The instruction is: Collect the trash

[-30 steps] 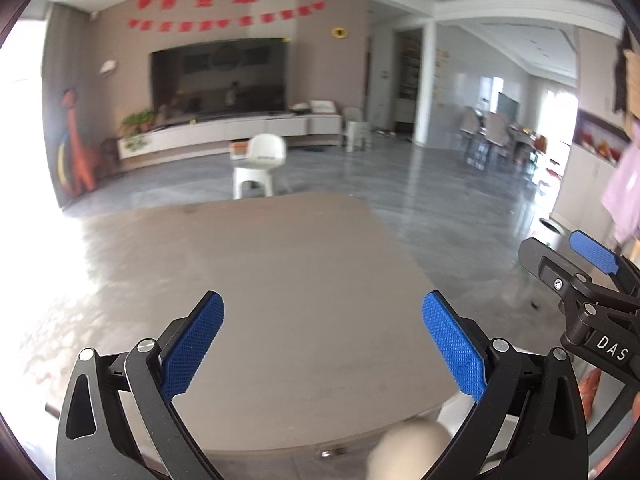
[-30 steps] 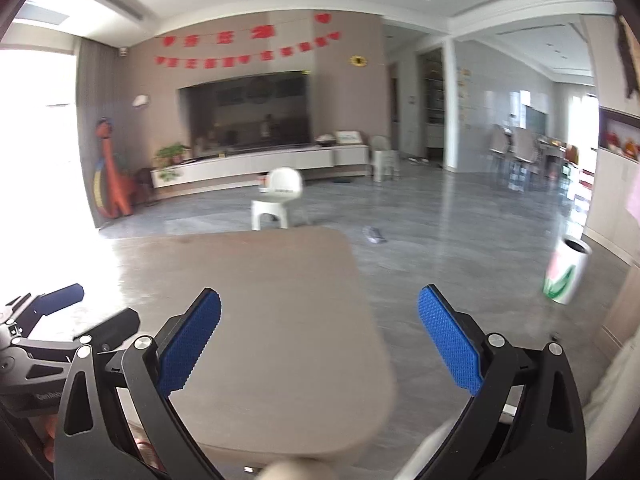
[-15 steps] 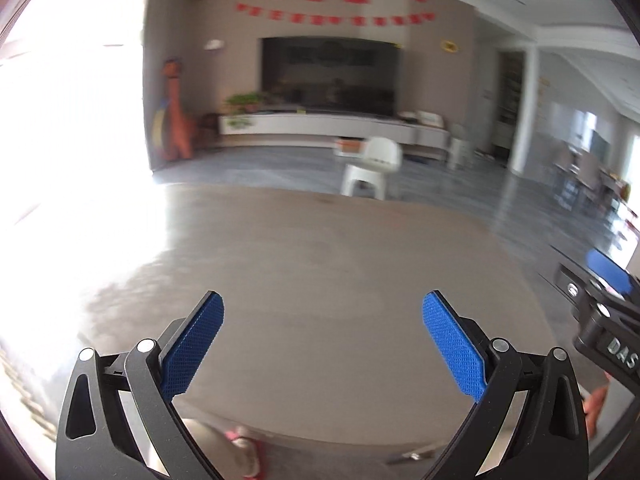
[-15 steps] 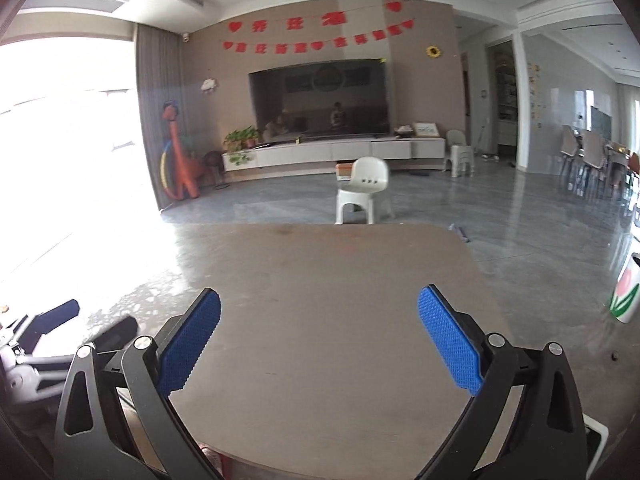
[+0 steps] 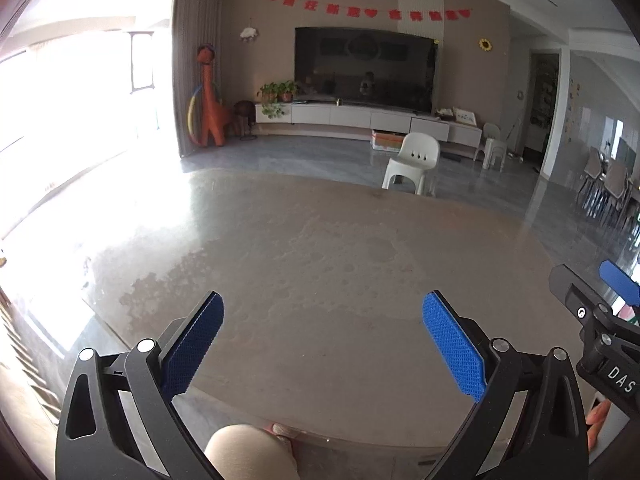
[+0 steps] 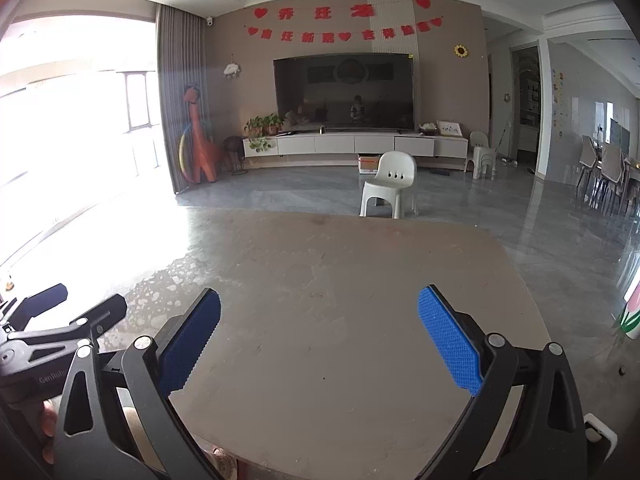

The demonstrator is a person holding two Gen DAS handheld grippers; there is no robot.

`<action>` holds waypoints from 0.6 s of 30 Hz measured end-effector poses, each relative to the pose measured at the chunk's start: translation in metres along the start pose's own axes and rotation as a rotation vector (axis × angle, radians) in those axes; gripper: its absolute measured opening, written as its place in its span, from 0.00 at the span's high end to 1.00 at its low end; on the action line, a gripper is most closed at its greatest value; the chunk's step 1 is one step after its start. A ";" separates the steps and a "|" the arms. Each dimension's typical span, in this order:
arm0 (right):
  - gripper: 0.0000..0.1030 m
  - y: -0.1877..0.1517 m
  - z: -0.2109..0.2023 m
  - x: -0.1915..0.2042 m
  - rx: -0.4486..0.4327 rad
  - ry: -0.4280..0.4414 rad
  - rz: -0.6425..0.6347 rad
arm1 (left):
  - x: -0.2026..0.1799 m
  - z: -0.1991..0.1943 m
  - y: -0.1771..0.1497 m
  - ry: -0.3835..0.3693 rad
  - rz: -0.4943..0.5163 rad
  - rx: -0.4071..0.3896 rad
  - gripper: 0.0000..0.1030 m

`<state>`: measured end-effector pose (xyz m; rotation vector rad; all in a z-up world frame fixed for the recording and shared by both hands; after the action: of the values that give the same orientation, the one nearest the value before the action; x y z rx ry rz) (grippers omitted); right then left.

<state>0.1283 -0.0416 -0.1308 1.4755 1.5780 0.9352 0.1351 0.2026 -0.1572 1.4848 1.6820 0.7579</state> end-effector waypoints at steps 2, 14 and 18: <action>0.04 -0.001 0.002 0.003 0.004 -0.002 -0.002 | 0.007 -0.003 -0.002 0.008 -0.012 -0.005 0.05; 0.04 -0.003 -0.002 0.005 0.004 -0.009 0.007 | 0.009 -0.012 0.008 0.030 -0.005 -0.040 0.05; 0.04 -0.002 -0.002 0.005 0.006 -0.005 0.007 | 0.011 -0.014 0.010 0.042 -0.018 -0.038 0.05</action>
<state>0.1257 -0.0365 -0.1321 1.4869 1.5746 0.9304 0.1282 0.2162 -0.1429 1.4351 1.7004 0.8126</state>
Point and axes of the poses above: each gripper's, at about its wrist camera, not at the fingertips, and z roughly the way its jaws point, x to its left, y to its top, the point moved 5 cm from there along z, roughly the way its jaws point, and after that the axes turned 13 degrees about -y, right-handed, at the moved point
